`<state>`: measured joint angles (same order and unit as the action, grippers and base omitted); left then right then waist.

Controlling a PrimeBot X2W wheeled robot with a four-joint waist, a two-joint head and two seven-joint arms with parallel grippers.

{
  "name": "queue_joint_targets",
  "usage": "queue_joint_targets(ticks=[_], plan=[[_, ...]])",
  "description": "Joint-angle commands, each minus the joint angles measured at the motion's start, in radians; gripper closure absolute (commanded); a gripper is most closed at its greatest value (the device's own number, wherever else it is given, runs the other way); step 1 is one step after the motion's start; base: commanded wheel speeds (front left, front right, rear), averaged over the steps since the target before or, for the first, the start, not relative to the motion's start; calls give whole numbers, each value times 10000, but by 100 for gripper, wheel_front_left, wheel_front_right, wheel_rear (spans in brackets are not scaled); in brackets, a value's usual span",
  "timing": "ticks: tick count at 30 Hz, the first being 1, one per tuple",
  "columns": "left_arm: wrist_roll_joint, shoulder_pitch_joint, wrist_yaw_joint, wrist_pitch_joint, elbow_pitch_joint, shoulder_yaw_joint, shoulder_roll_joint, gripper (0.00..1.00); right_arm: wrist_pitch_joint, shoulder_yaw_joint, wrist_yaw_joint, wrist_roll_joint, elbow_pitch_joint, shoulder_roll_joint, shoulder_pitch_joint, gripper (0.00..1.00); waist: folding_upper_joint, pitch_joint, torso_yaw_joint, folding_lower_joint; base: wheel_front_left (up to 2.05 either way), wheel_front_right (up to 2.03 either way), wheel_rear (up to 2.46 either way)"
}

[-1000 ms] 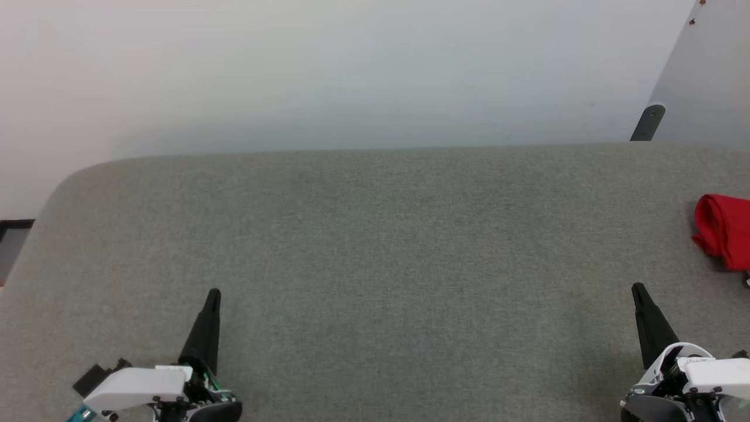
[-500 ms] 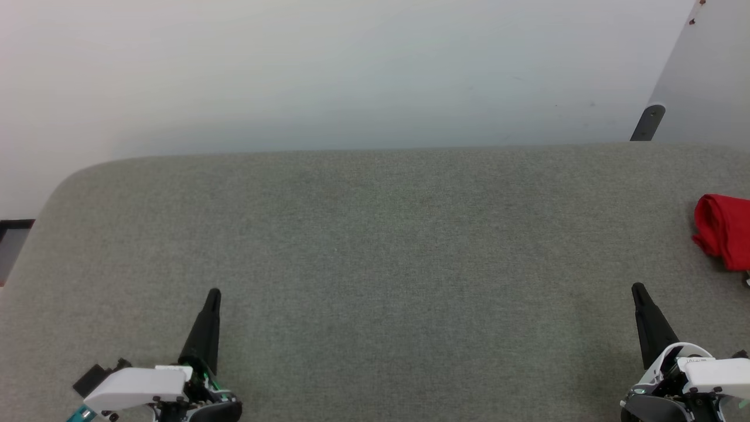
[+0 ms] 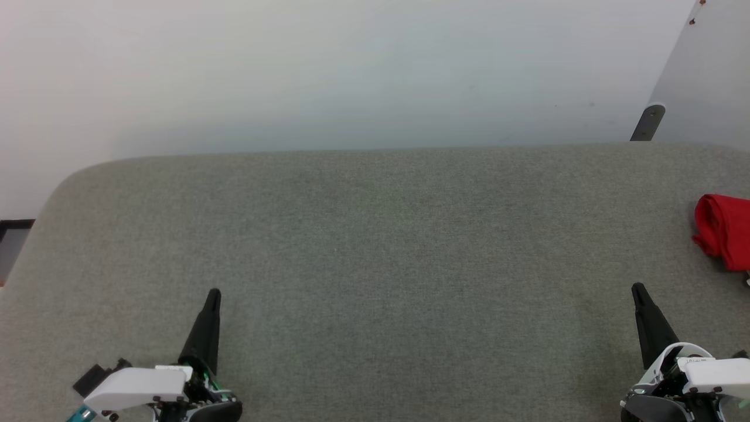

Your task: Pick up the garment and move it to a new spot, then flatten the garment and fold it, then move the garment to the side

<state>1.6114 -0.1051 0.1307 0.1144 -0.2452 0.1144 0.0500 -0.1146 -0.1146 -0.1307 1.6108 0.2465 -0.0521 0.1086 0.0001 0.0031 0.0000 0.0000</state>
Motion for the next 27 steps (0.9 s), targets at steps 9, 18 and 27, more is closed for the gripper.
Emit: queue_joint_targets(ticks=[9,18,27], plan=[[21,-99,0,37,-10,25,-10,100,-5,7,0,39,-2,38,33,100,-1,0,0,0,0,0,0],[18,-98,0,38,-10,23,-10,100,-4,7,0,40,-3,37,33,100,-1,0,0,0,0,0,0],[18,-98,0,39,-9,26,-11,100,-4,8,0,40,-3,37,32,100,-1,0,0,0,0,0,0]])
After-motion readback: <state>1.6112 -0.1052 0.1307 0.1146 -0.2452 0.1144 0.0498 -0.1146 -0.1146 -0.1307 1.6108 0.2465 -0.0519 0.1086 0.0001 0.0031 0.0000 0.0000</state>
